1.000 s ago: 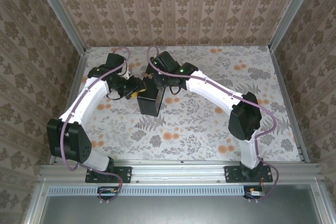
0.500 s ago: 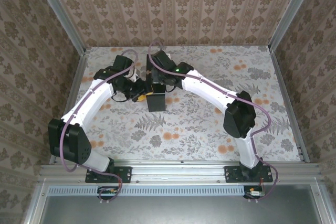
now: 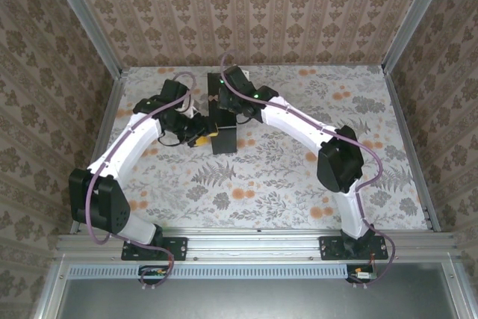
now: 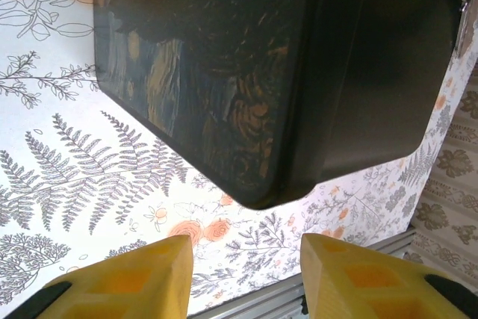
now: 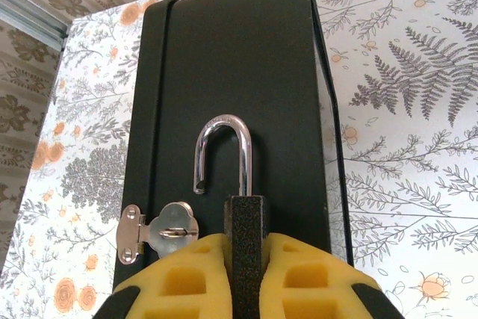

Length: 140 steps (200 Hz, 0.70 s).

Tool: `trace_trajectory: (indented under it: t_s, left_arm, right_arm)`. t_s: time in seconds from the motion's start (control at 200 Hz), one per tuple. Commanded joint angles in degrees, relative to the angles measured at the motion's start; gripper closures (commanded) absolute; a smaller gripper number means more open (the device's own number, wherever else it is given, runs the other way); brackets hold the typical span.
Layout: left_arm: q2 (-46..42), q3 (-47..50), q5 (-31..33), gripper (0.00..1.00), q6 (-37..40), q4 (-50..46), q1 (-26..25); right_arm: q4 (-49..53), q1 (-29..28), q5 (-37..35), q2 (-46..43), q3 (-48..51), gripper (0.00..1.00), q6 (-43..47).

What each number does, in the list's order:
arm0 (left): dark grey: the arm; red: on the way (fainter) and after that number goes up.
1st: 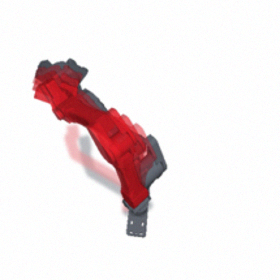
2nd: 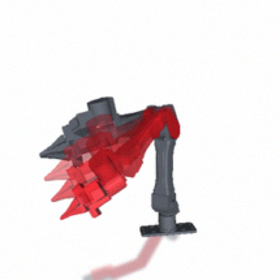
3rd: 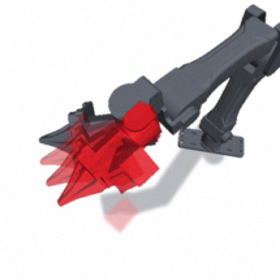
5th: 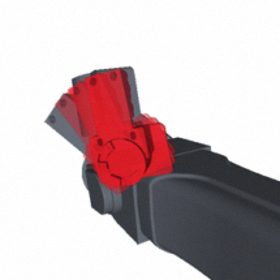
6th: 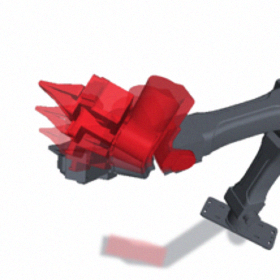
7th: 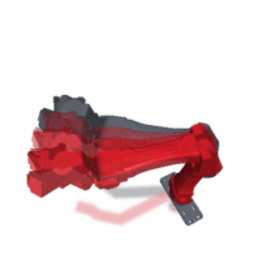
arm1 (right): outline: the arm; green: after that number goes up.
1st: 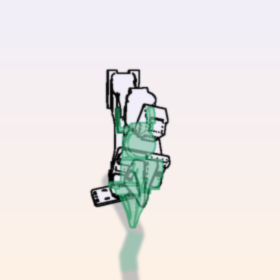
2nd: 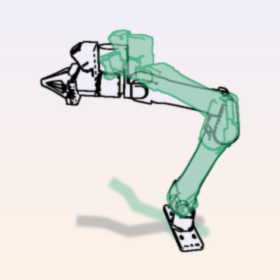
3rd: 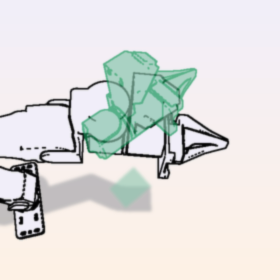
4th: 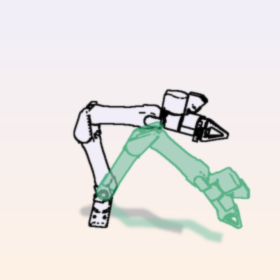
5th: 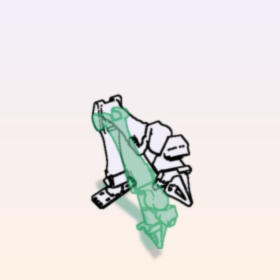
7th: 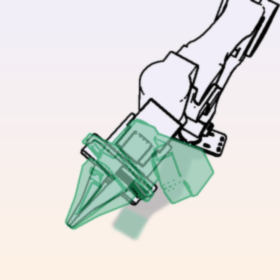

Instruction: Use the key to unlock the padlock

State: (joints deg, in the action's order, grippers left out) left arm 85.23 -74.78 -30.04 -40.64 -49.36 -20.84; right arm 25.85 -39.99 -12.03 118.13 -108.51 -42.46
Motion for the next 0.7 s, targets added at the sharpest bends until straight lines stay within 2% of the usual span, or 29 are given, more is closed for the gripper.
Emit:
trace_trajectory:
  t_s: [0.0,0.16,0.28,0.51,0.59,0.695]
  left_arm:
    - [-0.6,-5.0,-2.3,0.51,5.1,-2.8,0.9]
    - [-2.2,-7.1,-2.4,0.47,7.6,-4.5,3.5]
    - [-3.4,-6.7,-2.3,0.47,8.6,-5.1,6.4]
    - [-4.3,-7.1,5.2,0.46,12.9,-7.9,9.0]
    - [-4.6,-6.3,5.9,0.46,12.9,-7.8,10.2]
    - [-5.3,-5.1,5.6,0.46,12.5,-7.2,11.1]
  right_arm:
    - [-5.1,1.3,0.5,-7.0,3.9,0.91,-1.0]
    - [-7.7,5.6,2.6,-15.4,15.7,0.90,-2.0]
    - [-9.3,8.7,2.6,-22.7,30.4,0.86,-0.9]
    - [-14.5,16.5,4.8,-30.2,56.6,0.82,1.9]
    - [-17.2,19.1,4.7,-31.6,62.4,0.74,3.8]
    - [-15.1,20.5,4.7,-33.4,63.7,0.60,6.8]
